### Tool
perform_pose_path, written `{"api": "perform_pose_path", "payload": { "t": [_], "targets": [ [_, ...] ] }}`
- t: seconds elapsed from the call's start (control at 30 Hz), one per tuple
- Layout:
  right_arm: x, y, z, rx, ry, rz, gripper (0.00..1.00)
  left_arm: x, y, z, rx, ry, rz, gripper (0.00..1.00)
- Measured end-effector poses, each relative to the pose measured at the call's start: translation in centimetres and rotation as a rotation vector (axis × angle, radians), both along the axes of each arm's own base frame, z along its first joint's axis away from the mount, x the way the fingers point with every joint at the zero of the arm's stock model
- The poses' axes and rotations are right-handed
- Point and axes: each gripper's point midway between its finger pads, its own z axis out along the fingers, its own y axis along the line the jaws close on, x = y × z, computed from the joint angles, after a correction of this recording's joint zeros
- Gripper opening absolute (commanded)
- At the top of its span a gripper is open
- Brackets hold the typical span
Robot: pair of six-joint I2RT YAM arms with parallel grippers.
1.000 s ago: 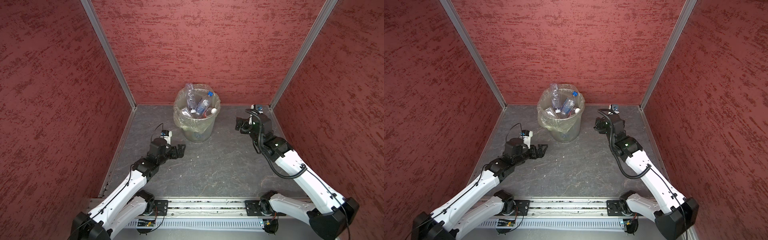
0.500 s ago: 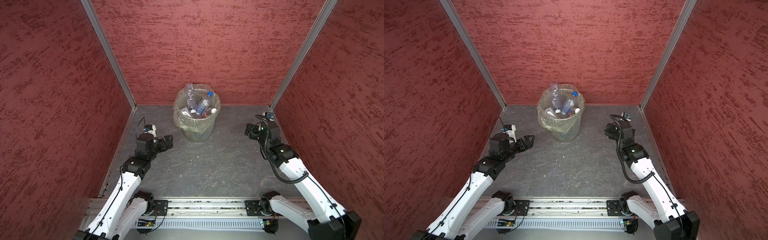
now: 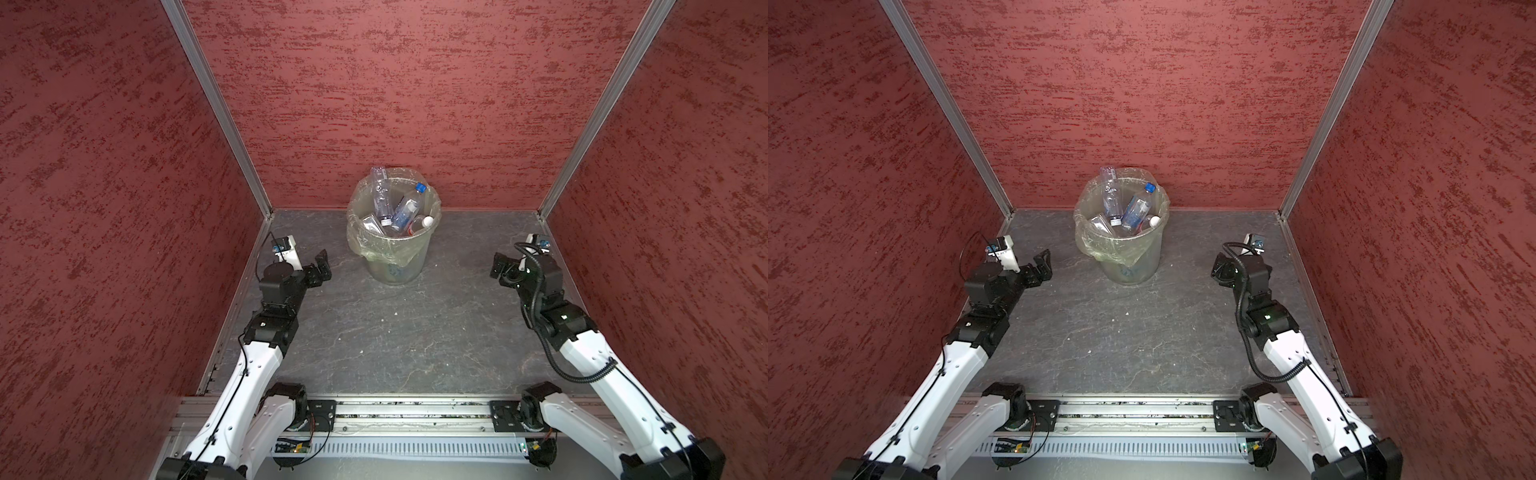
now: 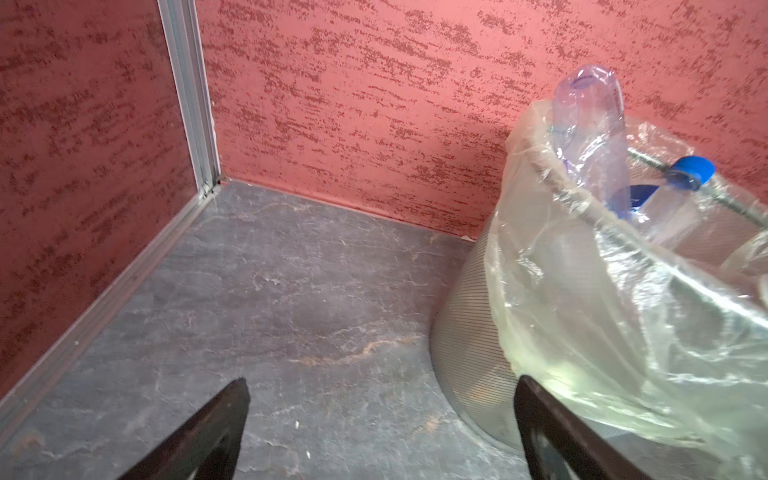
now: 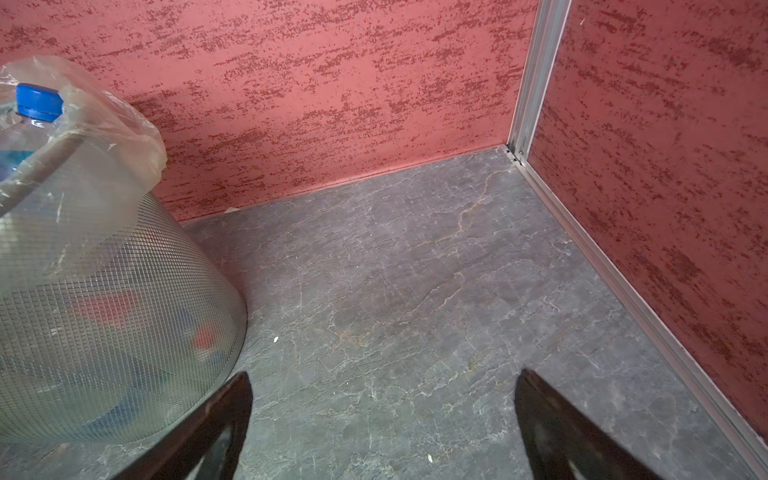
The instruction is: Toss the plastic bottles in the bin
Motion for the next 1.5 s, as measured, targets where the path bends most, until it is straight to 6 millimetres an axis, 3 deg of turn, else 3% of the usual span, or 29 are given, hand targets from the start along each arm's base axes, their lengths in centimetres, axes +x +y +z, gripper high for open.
{"api": "perform_pose_path", "payload": {
  "t": [0.23,0.67,0.9,1.13,1.4,1.5],
  "targets": [
    [-1.1,0.3,-2.5,-0.001,-0.042,0.047,0.99,0.8,1.3,-6.1,0.124,0.029,0.001,0.99],
    [-0.3,1.1,-1.1,0.015,-0.107,0.084,0.99,2.7,1.3,-10.9,0.192,0.001,-0.040,0.99],
    [-0.3,1.2,-1.6,0.008,-0.100,0.088,0.99,3.4,1.7,-11.7,0.165,-0.037,-0.057,0.99],
    [-0.4,1.2,-2.0,0.003,-0.098,0.090,0.99,3.8,1.0,-10.8,0.159,-0.098,-0.095,0.99],
    [-0.3,1.1,-2.5,-0.007,-0.098,0.092,0.98,5.0,0.3,-14.3,0.147,-0.014,-0.143,0.99],
    [-0.2,1.1,-2.8,-0.017,-0.089,0.087,0.99,5.9,0.7,-14.7,0.145,0.007,-0.128,0.99]
  ]
}}
